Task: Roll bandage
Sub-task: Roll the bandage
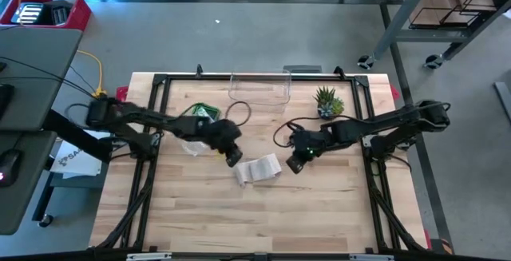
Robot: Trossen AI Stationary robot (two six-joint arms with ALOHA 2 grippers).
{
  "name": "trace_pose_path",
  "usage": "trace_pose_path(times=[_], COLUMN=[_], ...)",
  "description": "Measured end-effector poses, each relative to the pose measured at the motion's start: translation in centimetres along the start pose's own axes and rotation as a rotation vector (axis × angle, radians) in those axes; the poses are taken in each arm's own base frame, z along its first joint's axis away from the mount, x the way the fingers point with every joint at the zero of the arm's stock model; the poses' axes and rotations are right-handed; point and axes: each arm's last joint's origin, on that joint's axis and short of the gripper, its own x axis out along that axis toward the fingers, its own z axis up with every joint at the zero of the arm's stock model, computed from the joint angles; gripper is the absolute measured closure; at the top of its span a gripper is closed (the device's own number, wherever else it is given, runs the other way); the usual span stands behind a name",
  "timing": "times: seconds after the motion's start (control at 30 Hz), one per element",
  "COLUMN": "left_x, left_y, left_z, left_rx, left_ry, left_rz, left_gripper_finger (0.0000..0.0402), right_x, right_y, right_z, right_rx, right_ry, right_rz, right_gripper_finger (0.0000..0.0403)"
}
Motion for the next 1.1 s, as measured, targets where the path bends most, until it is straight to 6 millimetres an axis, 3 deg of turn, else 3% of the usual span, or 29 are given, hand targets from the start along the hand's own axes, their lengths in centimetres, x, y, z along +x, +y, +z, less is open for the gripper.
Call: trace_pose_path(times=[0.1, 0.2, 0.33, 0.47, 0.6, 0.83, 1.1], left_x=[-1.7, -1.7, 0.1, 2.5, 4.0, 3.9, 3.7], left_y=[-0.6, -0.8, -1.6, -3.6, -4.3, -5.0, -5.2], left_z=[-1.8, -3.5, -4.5, -4.3, -5.5, -7.3, -8.3], left_rx=[-0.078, -0.158, -0.21, -0.148, -0.136, -0.148, -0.158], left_ry=[-0.127, -0.182, -0.174, -0.127, -0.059, -0.139, -0.172], left_rz=[0.026, 0.059, 0.029, -0.01, 0.061, 0.164, 0.225], left_gripper_finger=[0.0401, 0.0401, 0.0401, 0.0401, 0.0401, 0.0401, 0.0401], right_x=[0.7, 1.9, 4.7, 6.9, 8.1, 9.7, 10.5], right_y=[0.0, -0.2, -0.7, 0.3, 1.8, 3.9, 3.4], right_z=[1.2, 2.4, 3.9, 5.3, 6.7, 8.5, 8.5], right_rx=[0.003, -0.013, -0.052, -0.132, -0.23, -0.448, -0.629], right_ry=[-0.07, -0.105, -0.014, 0.066, 0.106, 0.115, 0.065], right_rz=[0.146, 0.216, 0.27, 0.316, 0.289, 0.233, 0.111], right_gripper_finger=[0.0403, 0.0403, 0.0403, 0.0403, 0.0403, 0.0403, 0.0403])
